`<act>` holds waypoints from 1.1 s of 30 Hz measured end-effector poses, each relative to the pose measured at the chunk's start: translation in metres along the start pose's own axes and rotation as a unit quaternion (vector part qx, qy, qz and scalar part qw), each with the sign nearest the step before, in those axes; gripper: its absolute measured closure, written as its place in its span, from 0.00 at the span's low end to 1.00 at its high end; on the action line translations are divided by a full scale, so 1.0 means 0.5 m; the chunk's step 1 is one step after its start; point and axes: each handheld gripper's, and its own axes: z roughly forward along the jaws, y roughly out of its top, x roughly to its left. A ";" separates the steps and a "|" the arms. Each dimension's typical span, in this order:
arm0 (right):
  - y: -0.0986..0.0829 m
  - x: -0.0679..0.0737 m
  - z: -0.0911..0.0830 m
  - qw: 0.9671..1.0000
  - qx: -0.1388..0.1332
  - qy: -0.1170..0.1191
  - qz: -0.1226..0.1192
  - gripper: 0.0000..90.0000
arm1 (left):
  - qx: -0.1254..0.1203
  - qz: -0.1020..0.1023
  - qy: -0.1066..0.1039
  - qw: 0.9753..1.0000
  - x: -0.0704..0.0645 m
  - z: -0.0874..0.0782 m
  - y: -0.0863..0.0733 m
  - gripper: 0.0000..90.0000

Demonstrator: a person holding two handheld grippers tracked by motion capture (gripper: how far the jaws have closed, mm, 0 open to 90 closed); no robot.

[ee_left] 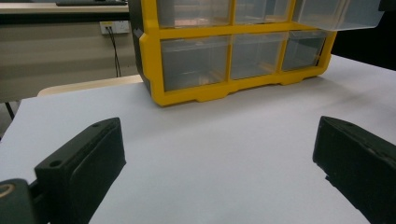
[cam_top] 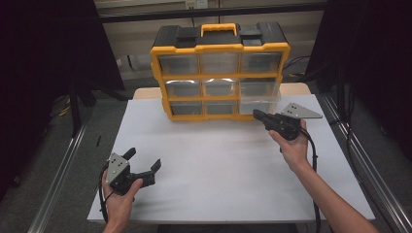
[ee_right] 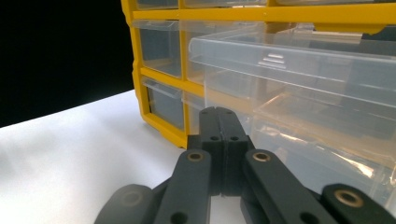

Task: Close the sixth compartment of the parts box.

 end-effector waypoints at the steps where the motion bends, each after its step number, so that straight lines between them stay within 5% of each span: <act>1: 0.000 -0.001 0.001 1.000 -0.001 -0.003 0.000 1.00 | -0.001 0.000 -0.004 1.000 0.001 0.001 0.000 0.03; 19: 0.003 -0.021 0.022 0.999 0.006 -0.032 0.005 1.00 | 0.002 0.000 0.003 1.000 0.007 0.000 0.000 0.03; 33: -0.003 -0.018 0.036 1.000 0.003 -0.027 -0.002 1.00 | -0.008 -0.004 -0.001 1.000 0.002 0.001 0.000 0.03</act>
